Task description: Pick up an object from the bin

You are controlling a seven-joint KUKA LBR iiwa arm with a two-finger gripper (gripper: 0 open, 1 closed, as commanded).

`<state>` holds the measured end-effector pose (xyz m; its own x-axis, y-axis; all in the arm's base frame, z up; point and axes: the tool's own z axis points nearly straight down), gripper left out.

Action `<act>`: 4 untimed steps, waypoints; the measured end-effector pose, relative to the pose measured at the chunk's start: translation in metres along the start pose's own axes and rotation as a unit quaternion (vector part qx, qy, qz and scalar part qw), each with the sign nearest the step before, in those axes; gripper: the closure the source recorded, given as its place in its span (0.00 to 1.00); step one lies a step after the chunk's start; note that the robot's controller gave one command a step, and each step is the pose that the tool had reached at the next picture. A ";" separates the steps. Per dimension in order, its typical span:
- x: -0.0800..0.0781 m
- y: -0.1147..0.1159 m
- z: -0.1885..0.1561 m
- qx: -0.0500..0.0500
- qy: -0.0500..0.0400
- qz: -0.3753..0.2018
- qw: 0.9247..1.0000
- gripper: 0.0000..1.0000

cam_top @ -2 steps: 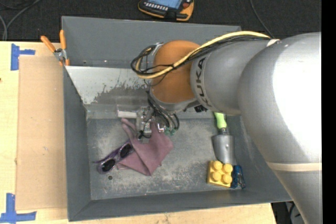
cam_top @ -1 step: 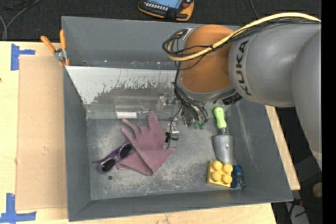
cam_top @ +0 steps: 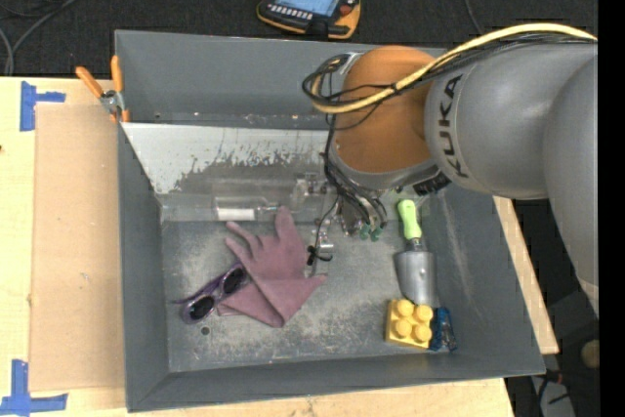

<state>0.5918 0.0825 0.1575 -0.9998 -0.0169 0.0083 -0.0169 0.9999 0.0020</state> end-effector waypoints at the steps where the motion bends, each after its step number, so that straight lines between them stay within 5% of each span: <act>1: -0.002 0.031 0.075 0.000 0.004 0.028 1.000 0.00; 2: 0.010 0.031 0.088 0.000 -0.005 0.015 1.000 0.00; 3: 0.000 0.027 0.087 -0.001 0.002 0.051 0.999 1.00; 4: 0.000 0.027 0.087 -0.001 0.002 0.051 0.999 1.00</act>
Offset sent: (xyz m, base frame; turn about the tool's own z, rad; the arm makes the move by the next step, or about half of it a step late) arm -0.0108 0.0315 -0.0875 0.0268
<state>0.5908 0.1098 0.0702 -0.9963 0.0846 0.0127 0.0847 0.9964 0.0023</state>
